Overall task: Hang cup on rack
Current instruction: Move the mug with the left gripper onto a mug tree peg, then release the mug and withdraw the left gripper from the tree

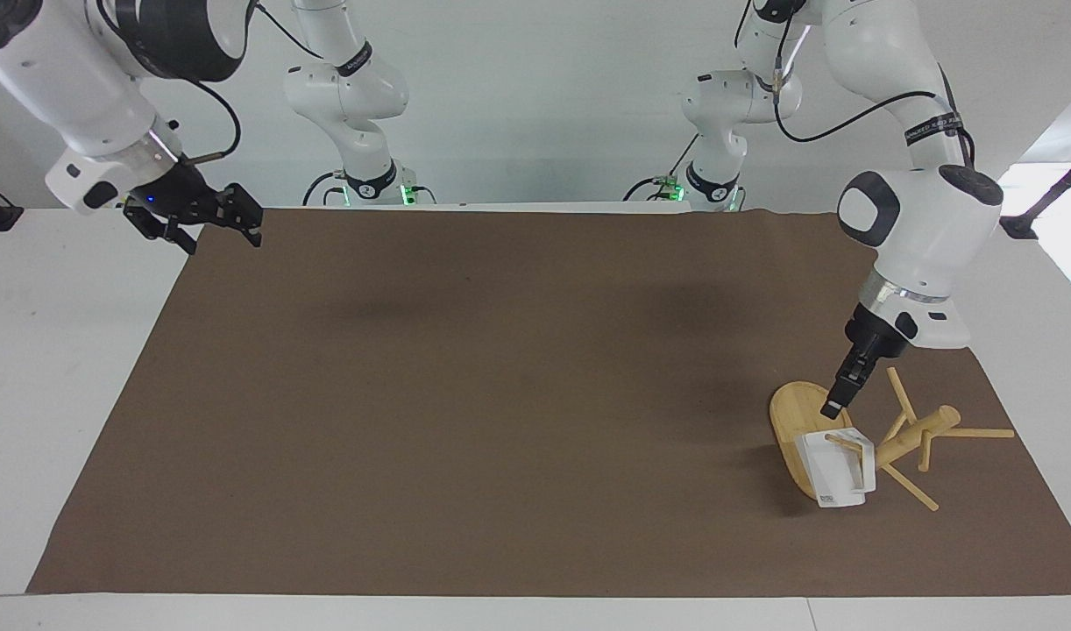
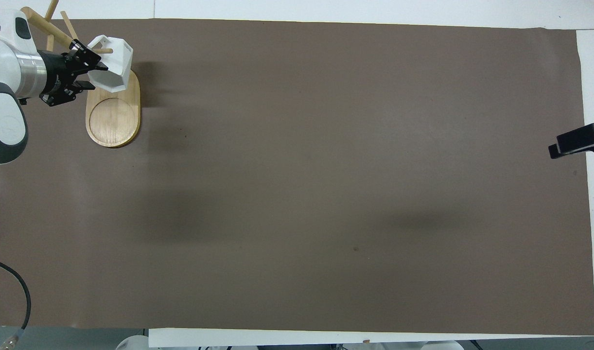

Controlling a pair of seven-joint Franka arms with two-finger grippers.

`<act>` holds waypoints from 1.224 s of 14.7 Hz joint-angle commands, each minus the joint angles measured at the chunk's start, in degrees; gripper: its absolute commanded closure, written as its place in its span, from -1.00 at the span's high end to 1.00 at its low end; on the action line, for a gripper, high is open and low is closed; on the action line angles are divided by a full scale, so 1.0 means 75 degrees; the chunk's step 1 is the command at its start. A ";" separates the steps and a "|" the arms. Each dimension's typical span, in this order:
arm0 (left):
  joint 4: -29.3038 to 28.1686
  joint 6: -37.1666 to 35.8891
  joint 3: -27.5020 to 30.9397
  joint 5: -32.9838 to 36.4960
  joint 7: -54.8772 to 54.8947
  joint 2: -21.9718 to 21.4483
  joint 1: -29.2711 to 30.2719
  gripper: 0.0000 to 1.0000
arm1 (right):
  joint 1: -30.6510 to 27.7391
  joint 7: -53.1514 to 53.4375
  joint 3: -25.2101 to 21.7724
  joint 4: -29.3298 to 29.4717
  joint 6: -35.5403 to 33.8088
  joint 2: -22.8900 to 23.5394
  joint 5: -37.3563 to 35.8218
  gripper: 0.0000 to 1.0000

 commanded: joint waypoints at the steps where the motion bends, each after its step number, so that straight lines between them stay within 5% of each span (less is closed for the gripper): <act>1: 0.0904 -0.1429 -0.0007 -0.0083 -0.0191 -0.0032 -0.0150 0.11 | 0.0232 0.0121 -0.0457 -0.0410 0.0310 -0.0092 -0.0181 0.98; 4: 0.1246 -0.2790 -0.0019 0.0593 -0.0145 -0.0242 -0.0431 0.93 | 0.0244 0.0179 -0.0492 -0.0459 0.0430 -0.0128 -0.0275 0.98; 5: 0.1258 -0.3281 -0.0042 0.0922 -0.0110 -0.0418 -0.0525 0.99 | 0.0244 0.0180 -0.0539 -0.0459 0.0430 -0.0140 -0.0275 0.98; 11: 0.2463 -0.6470 0.0016 0.1335 0.1937 -0.0911 -0.0550 0.99 | 0.0255 0.0133 -0.0587 -0.0459 0.0407 -0.0140 -0.0216 0.98; 18: 0.2618 -0.6872 0.0063 0.1148 0.4260 -0.0947 0.0257 0.99 | 0.0232 0.0133 -0.0587 -0.0459 0.0407 -0.0140 -0.0216 0.98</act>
